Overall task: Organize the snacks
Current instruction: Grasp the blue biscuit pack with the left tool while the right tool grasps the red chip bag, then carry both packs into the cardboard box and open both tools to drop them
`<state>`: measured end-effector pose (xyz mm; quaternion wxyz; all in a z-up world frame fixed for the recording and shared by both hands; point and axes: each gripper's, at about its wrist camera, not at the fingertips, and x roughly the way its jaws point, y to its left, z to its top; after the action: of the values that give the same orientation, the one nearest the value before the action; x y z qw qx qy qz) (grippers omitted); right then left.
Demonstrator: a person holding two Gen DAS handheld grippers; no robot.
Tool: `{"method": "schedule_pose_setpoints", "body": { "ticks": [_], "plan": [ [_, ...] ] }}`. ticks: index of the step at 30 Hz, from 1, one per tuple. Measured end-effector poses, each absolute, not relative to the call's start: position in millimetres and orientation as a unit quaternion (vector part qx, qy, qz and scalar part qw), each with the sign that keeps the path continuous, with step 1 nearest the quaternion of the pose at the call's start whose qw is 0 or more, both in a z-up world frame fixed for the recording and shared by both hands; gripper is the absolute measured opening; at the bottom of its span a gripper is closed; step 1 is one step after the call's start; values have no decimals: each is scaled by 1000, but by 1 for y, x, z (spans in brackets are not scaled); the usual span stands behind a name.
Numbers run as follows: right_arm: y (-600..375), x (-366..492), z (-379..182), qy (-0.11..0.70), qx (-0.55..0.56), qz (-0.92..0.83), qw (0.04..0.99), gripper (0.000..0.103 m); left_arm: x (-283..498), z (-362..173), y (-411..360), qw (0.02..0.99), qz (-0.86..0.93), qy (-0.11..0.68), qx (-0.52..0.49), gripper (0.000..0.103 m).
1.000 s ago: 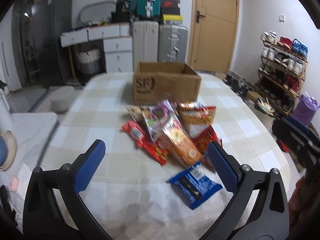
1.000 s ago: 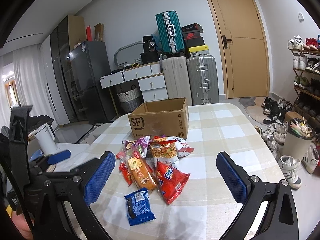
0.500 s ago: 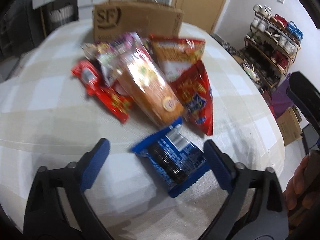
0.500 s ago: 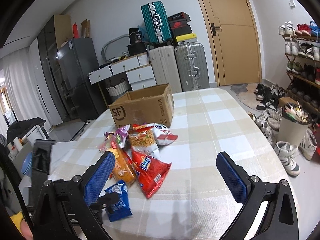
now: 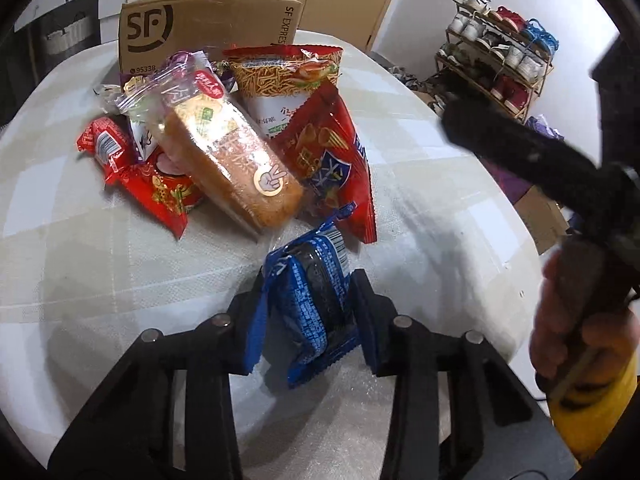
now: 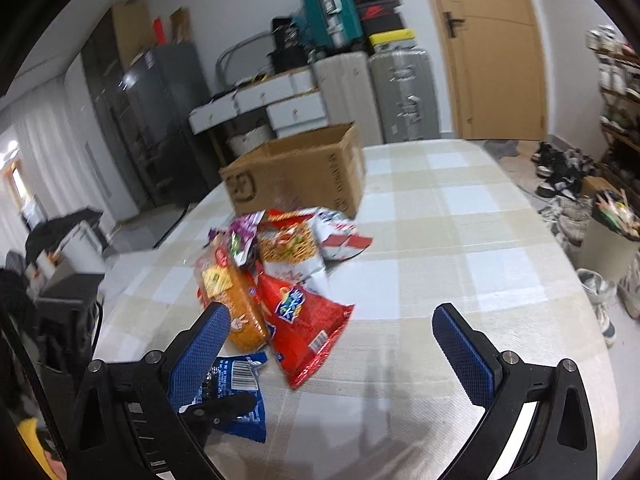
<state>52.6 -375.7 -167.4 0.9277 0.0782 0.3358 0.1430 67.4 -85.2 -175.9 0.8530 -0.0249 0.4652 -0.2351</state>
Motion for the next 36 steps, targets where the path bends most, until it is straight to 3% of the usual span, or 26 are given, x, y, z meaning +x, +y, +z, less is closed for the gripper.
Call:
{"method": "schedule_pose_setpoints", "body": {
  "ticks": [15, 17, 19, 25, 36],
  "plan": [
    [-339, 100, -197, 385, 14, 220, 896, 103, 72, -144, -58, 867, -223, 442, -52, 35],
    [-338, 107, -202, 393, 15, 224, 892, 98, 66, -140, -41, 868, -221, 441, -58, 35],
    [-336, 116, -207, 402, 20, 232, 886, 85, 67, -139, -30, 869, -217, 440, -64, 35],
    [-330, 131, -224, 426, 20, 231, 875, 62, 62, -141, -25, 874, -207, 434, -76, 35],
    [-338, 113, -222, 416, 51, 243, 875, 52, 42, -126, 5, 886, -192, 412, -88, 35]
  ]
}}
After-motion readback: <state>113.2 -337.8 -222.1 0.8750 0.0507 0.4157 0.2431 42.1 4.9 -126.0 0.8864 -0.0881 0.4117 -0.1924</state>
